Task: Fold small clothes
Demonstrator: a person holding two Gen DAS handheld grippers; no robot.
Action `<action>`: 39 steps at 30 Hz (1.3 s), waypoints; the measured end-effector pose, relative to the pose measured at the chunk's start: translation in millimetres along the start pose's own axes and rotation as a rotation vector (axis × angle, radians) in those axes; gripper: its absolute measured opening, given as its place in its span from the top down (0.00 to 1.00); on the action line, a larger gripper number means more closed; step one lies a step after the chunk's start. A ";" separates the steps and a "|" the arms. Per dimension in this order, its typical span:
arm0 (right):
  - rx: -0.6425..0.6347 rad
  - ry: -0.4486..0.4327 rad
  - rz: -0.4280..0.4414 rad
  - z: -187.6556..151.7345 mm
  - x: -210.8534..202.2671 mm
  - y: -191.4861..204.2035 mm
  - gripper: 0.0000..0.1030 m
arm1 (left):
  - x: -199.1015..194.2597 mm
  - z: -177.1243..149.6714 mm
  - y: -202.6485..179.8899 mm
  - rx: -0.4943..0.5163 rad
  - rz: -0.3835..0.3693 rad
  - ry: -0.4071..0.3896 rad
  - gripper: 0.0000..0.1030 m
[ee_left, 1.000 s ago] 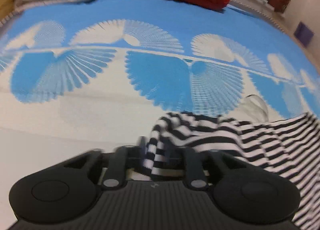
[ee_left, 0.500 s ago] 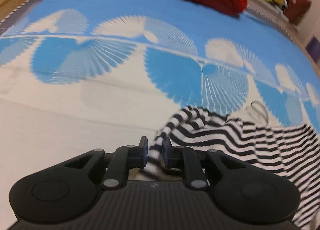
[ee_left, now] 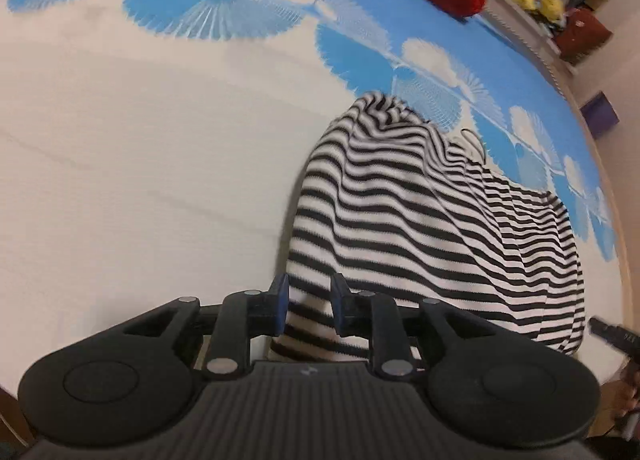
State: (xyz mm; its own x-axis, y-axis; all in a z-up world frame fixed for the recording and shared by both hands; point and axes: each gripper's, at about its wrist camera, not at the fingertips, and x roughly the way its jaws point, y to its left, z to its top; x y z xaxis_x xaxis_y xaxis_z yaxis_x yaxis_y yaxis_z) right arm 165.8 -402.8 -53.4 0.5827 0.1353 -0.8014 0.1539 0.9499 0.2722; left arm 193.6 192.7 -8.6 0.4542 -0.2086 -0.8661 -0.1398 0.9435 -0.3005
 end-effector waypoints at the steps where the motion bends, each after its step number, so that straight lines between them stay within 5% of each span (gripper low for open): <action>1: 0.015 -0.005 -0.001 -0.9 -0.7 -4.0 0.53 | 0.4 -1.8 0.0 0.010 0.012 0.002 0.71; 6: 0.038 0.126 0.006 -13.7 16.3 -15.3 0.53 | 16.3 -7.1 -1.4 0.011 0.012 0.089 0.64; 9: 0.025 0.130 0.028 -14.6 17.5 -12.0 0.52 | 26.3 -7.8 -4.9 0.036 0.079 0.108 0.63; 19: -0.058 0.195 0.003 -16.8 37.7 9.2 0.48 | 46.0 -9.9 -14.1 0.096 0.075 0.176 0.53; 21: -0.058 0.184 0.021 -16.0 35.1 9.1 0.62 | 46.1 -11.7 -18.7 0.130 0.082 0.168 0.60; 22: -0.061 0.170 0.032 -15.0 31.5 9.4 0.73 | 45.2 -11.9 -19.7 0.136 0.073 0.162 0.83; 23: -0.058 0.154 0.048 -13.4 28.1 8.5 0.81 | 43.6 -11.6 -21.0 0.135 0.052 0.153 0.93; 31: 0.120 -0.086 0.218 -4.1 -33.4 -23.6 0.87 | -23.2 -8.7 7.2 0.003 -0.060 -0.118 0.97; 35: 0.133 0.052 0.162 -16.2 -18.0 -38.1 0.87 | -8.9 -19.3 26.5 -0.020 -0.018 0.026 0.97; 39: 0.123 0.198 0.072 -28.4 6.9 -43.4 0.88 | 12.8 -32.4 18.5 0.100 0.049 0.161 0.97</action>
State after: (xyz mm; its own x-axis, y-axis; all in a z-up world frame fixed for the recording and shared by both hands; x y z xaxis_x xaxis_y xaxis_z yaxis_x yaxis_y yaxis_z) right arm 140.4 -435.0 -85.9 0.4299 0.2656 -0.8629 0.2206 0.8959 0.3856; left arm 168.3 199.1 -38.2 0.3016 -0.1932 -0.9337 -0.0667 0.9726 -0.2228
